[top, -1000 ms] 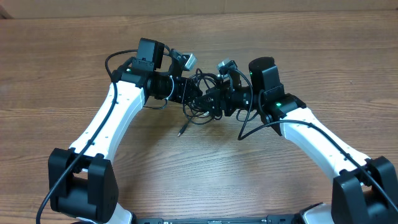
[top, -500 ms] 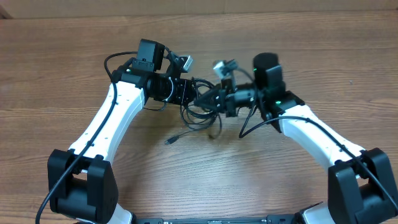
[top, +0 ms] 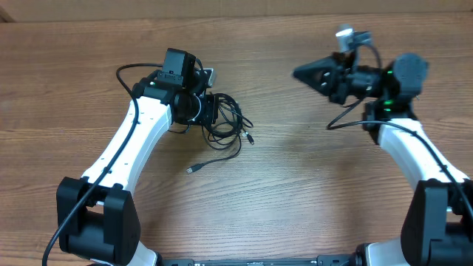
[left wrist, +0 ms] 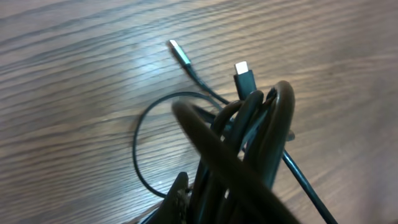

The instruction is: Untangle cables

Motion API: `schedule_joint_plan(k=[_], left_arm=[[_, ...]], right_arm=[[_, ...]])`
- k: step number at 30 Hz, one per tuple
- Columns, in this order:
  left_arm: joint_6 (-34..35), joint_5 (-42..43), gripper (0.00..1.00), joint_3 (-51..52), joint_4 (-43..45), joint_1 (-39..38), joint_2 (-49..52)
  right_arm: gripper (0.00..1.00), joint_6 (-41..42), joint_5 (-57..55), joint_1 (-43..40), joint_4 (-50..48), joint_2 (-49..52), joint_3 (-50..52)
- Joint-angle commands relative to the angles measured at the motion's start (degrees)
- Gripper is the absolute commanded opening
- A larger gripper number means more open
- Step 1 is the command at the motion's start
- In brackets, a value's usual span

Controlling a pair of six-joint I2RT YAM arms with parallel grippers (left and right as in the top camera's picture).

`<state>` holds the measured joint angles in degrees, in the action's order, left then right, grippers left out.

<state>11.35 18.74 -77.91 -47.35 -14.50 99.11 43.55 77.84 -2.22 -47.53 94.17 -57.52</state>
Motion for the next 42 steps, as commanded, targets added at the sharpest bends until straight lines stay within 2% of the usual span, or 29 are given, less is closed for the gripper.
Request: schedule_joint_plan(k=[1,3,7,10,12,16,23,28,32,33,39,42], left_arm=[[2.8,-2.1,0.04,0.0,0.5,0.2,-0.6],[-3.5,2.7,0.04,0.0,1.8,-0.1,-0.6],[-15.1,11.7,0.04,0.0,3.5,-0.5,-0.6],[-16.1,11.8,0.04,0.0,4.2,-0.5,-0.6],[-16.1,11.8,0.04,0.0,4.2,-0.5,-0.6],[-16.1,12.6,0.04,0.0,4.1,-0.6,-0.6],[-10.7,14.2,0.04,0.0,4.3,-0.5,-0.6],[-10.4,18.4,0.04,0.0,4.3,-0.5,-0.6],[-8.4,20.0,0.04,0.0,4.1,-0.6,-0.6],[-8.4,20.0,0.05,0.0,3.6,-0.6,-0.6],[-23.2,19.4,0.04,0.2,-3.5,-3.2,-0.5],[-27.7,20.2,0.04,0.2,-4.9,-4.9,-0.5]], right_arm=[[0.11,2.6,-1.5,-1.2,3.3,-0.6,-0.6],[0.25,-0.1,-1.5,-0.7,8.0,-0.6,-0.6],[0.37,-10.3,-2.4,3.0,21.3,-0.6,-0.6],[0.50,-19.6,-5.0,7.1,32.8,-0.6,-0.6],[0.55,-25.4,-7.6,10.3,38.7,-0.6,-0.6],[0.58,-28.7,-13.4,16.8,42.9,-0.6,-0.6],[0.56,-28.9,-24.5,27.2,44.7,0.0,-0.6],[0.48,-29.1,-26.7,30.2,45.5,1.8,-0.6],[0.07,-29.0,-21.9,31.3,44.1,1.9,-0.7],[0.04,-29.0,-20.1,30.8,42.6,1.6,-0.8],[0.04,-15.2,-14.7,20.2,26.3,-0.3,-4.1],[0.04,-9.1,-15.2,14.7,20.3,-0.3,-5.2]])
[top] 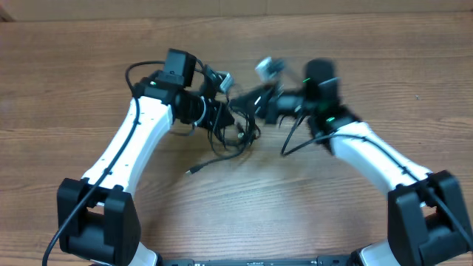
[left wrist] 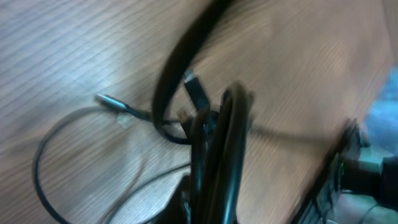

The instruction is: Untangle cables

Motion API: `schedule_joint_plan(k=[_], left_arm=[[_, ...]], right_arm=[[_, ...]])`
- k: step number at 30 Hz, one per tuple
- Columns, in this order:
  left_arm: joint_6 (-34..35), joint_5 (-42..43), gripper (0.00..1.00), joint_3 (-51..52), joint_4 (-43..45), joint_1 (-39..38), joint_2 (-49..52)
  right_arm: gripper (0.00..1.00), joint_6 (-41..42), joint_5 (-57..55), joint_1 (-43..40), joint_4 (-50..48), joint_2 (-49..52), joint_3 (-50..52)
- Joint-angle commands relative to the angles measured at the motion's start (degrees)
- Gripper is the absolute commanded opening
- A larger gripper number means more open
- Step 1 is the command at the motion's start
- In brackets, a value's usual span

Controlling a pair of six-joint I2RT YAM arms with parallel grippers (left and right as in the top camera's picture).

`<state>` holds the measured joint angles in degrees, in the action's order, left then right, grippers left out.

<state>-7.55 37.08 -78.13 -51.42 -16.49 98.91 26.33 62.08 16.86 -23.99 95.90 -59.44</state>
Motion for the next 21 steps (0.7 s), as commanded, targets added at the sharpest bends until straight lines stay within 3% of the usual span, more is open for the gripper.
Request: schedule_joint_plan(k=[1,5,11,21], left_arm=[[-10.1,2.8,0.04,0.4,-0.9,-3.5,-0.3],[-17.6,9.4,0.04,0.4,-1.0,-6.5,-0.3],[-24.1,9.2,0.04,0.4,-5.0,-9.8,-0.3],[-24.7,11.7,0.04,0.4,-5.4,-4.4,-0.3]], right_arm=[[0.04,9.0,0.0,-5.5,-4.0,-2.0,-3.2],[0.04,9.7,-4.8,-9.7,-3.1,-2.0,-3.2],[0.04,9.7,-14.8,-15.5,2.8,-2.0,-3.2],[0.04,7.7,-22.2,-21.2,15.8,-2.0,-3.2]])
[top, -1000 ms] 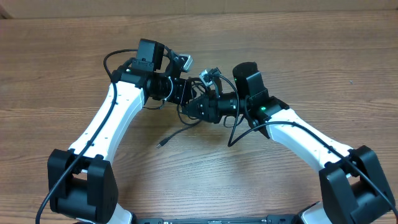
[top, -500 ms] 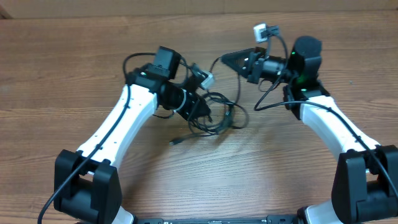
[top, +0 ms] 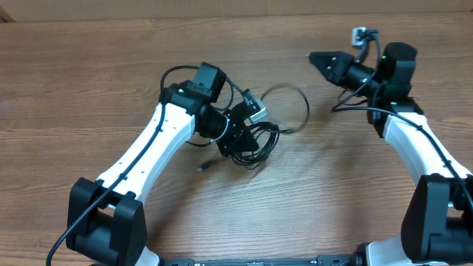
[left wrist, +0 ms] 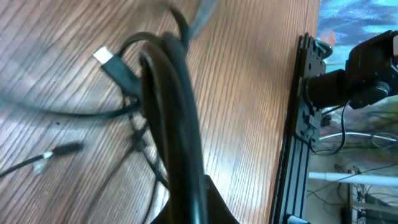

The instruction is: Untangle cables

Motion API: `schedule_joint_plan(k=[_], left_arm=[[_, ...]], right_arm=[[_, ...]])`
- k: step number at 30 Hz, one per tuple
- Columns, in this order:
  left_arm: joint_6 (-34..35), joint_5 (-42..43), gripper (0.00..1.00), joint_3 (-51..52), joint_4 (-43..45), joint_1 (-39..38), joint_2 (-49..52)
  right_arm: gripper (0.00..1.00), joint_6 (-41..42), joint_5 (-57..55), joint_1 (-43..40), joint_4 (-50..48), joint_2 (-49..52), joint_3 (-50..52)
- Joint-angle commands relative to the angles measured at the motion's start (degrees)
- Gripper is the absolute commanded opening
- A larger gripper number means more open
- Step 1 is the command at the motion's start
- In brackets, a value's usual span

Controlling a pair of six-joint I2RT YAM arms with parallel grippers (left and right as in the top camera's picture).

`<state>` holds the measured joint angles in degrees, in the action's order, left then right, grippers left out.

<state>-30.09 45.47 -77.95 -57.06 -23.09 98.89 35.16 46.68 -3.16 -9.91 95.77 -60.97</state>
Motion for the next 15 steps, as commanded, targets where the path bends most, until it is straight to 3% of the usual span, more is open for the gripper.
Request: schedule_joint_plan(k=[1,7,10,14,15], left_arm=[[-2.1,4.4,0.04,0.2,0.1,3.1,-0.3],[-6.5,15.2,0.04,0.2,-0.6,10.2,-0.3],[-9.1,20.2,0.04,0.2,-0.5,12.8,-0.3],[-11.0,19.1,0.04,0.2,-0.9,14.1,-0.3],[-11.4,19.1,0.04,0.2,-1.1,14.1,-0.3]], right_arm=[[0.04,-1.1,-9.1,-1.4,3.5,-1.9,-1.7],[0.05,-2.4,-17.4,-2.0,11.8,-1.9,-1.7],[0.20,-9.7,-10.0,-1.6,12.1,-1.9,-1.7],[0.52,-17.2,0.3,0.3,12.2,-1.9,-1.7],[0.56,-19.5,1.6,0.9,12.2,-1.9,-1.7]])
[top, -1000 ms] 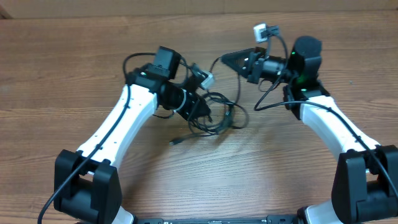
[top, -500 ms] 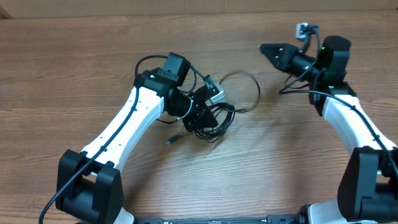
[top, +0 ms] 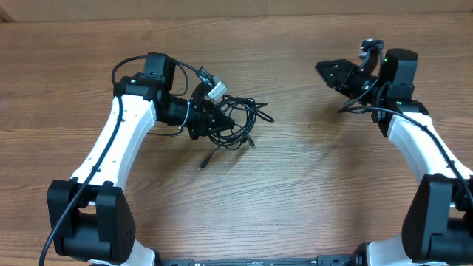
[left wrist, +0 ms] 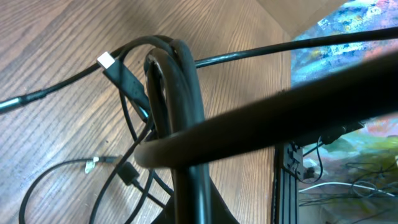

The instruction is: Untangle cables

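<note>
A tangle of thin black cables (top: 238, 122) lies left of the table's middle, and my left gripper (top: 208, 118) is shut on its left side. In the left wrist view the gripped strands (left wrist: 180, 106) rise thick and black from the gripper (left wrist: 196, 210). A white-tipped USB plug (left wrist: 106, 60) and a small plug (left wrist: 93, 163) lie beside them on the wood. One loose end with a plug (top: 202, 168) trails toward the front. My right gripper (top: 330, 72) hovers far right at the back, apart from the cables. Its jaws cannot be made out.
The wooden table (top: 310, 185) stretches between the two arms. Each arm's own black lead hangs by it, one near the left arm (top: 118, 70) and one near the right arm (top: 355, 107). A black frame (left wrist: 292, 162) stands at the table's edge in the left wrist view.
My left gripper has moved left and back with the tangle. The wide loop that stood out to the right has fallen back against the bundle. The right gripper has hardly moved.
First my left gripper held the tangle at the left, with the right gripper far off at the right. Then the right gripper was at the tangle in the middle. Then it was back at the right and a loop stood out. Now the tangle is bunched at the left.
</note>
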Motion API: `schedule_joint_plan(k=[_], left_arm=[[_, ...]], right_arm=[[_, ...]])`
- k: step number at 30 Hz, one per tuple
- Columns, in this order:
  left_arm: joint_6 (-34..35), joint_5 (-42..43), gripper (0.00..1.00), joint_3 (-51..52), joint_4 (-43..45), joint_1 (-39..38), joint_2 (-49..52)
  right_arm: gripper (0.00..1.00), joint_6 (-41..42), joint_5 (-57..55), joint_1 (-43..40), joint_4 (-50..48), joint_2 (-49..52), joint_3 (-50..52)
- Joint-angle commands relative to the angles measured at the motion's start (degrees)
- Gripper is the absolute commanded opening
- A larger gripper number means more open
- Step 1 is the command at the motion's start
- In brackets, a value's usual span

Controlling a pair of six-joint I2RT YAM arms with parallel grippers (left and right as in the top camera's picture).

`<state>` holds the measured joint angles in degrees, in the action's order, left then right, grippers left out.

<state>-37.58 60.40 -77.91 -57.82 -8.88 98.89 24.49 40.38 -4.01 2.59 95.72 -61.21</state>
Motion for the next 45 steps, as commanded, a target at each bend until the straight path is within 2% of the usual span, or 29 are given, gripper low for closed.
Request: schedule_joint_plan(k=[1,4,7,9,15,23,27,30,35,45], left_arm=[[-4.1,4.2,0.04,0.2,-0.5,-0.3,-0.3],[-4.1,4.3,0.04,0.2,-1.6,-1.0,-0.3],[-5.8,6.3,0.04,0.2,-4.5,-1.0,-0.3],[-8.8,7.1,0.04,0.2,-8.0,-1.0,-0.3],[-10.7,10.1,0.04,0.2,-13.3,-1.2,-0.3],[-10.6,11.1,0.04,0.2,-13.1,-1.3,-0.3],[-10.6,11.0,0.04,0.2,-13.1,-1.3,-0.3],[-10.6,10.5,0.04,0.2,-13.2,-1.3,-0.3],[-10.6,9.5,0.04,0.2,-13.3,-1.3,-0.3],[-7.4,9.6,0.04,0.2,-9.9,-1.3,-0.3]], right_arm=[[0.58,-10.9,8.4,2.4,-0.3,-1.9,-1.4],[0.69,-14.6,9.8,4.2,-0.5,-1.8,-1.4],[0.79,-17.1,17.0,5.5,-1.9,-1.8,-1.4],[0.82,-17.5,21.4,6.3,-4.2,-1.8,-1.4],[0.79,-17.5,26.4,9.4,-9.6,-1.8,-1.4],[0.79,-17.3,26.2,16.7,-9.8,-1.8,-1.4],[0.72,-17.2,26.1,19.6,-10.7,-1.8,-1.4],[0.70,-16.5,26.1,20.3,-11.5,-1.8,-1.4],[0.70,-10.6,26.6,20.7,-14.9,-1.8,-1.4],[0.71,-10.8,25.7,23.6,-15.3,-1.7,-1.4]])
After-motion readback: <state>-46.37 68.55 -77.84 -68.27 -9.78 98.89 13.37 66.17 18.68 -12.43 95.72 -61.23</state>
